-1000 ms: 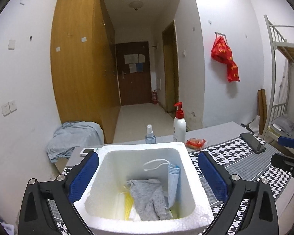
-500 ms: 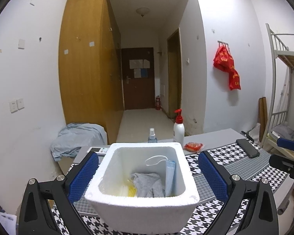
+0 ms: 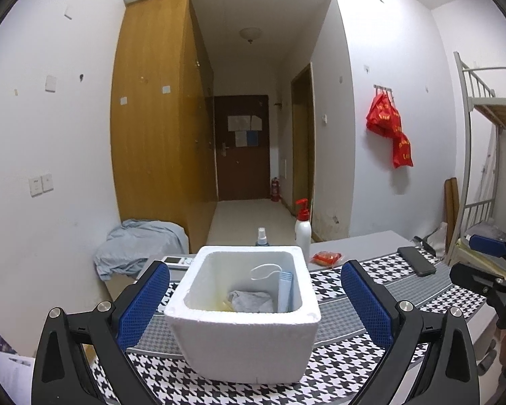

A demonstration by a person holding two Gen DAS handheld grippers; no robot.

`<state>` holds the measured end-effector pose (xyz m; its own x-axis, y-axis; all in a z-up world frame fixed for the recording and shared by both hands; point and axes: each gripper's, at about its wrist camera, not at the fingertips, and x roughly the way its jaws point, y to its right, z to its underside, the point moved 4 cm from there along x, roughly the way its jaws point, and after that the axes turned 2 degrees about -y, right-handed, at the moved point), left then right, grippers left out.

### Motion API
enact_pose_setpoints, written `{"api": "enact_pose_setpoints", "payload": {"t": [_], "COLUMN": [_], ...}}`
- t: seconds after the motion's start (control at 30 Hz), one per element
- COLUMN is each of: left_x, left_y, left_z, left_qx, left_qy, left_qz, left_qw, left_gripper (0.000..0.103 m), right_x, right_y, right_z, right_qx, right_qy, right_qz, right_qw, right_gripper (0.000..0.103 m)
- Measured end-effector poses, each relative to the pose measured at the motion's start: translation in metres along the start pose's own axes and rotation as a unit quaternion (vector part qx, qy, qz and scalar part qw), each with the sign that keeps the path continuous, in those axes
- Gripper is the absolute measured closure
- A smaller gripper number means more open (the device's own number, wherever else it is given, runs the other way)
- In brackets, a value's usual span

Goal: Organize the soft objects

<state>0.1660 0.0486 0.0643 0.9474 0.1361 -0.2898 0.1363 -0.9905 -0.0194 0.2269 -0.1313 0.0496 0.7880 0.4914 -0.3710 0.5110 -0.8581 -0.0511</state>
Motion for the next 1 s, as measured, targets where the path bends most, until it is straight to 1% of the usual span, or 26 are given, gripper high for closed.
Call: {"api": "enact_pose_setpoints", "payload": {"t": [0.27,0.43,0.63,0.83,1.0], "left_x": [-0.024,-0.038,-0.056,-0.068,-0.084], "left_y": [-0.005,-0.004,-0.004,0.002,0.007], "left_z": [0.003,0.010,0.017,0.028,0.045], "left_qx": [-0.013,-0.008,-0.008,-0.008,-0.010], "left_qy": [0.005,0.008,0.017,0.020,0.033], "left_qz": [-0.002,0.000,0.000,0.000,0.004], "left_qw": [0.9999,0.9999,0.9998,0.9998,0.9994], "left_gripper": [0.001,0.001,0.001,0.001,0.001], "right_x": [-0.027,-0.042,-0.058,-0.073,-0.079], "right_y": [-0.020,-0.032,-0.039,-0.046,-0.054], "right_z": [0.001,0.008,0.015,0.029,0.042], "right_qx": [-0.016,-0.025,-0.019,-0.013,-0.011], "right_qy": [0.017,0.022,0.027,0.039,0.048], "right_qz": [-0.004,-0.008,-0.003,-0.009,-0.011], "right_qw": [1.000,0.999,0.999,0.999,0.999], "right_gripper": [0.000,0.000,0.000,0.000,0.000]}}
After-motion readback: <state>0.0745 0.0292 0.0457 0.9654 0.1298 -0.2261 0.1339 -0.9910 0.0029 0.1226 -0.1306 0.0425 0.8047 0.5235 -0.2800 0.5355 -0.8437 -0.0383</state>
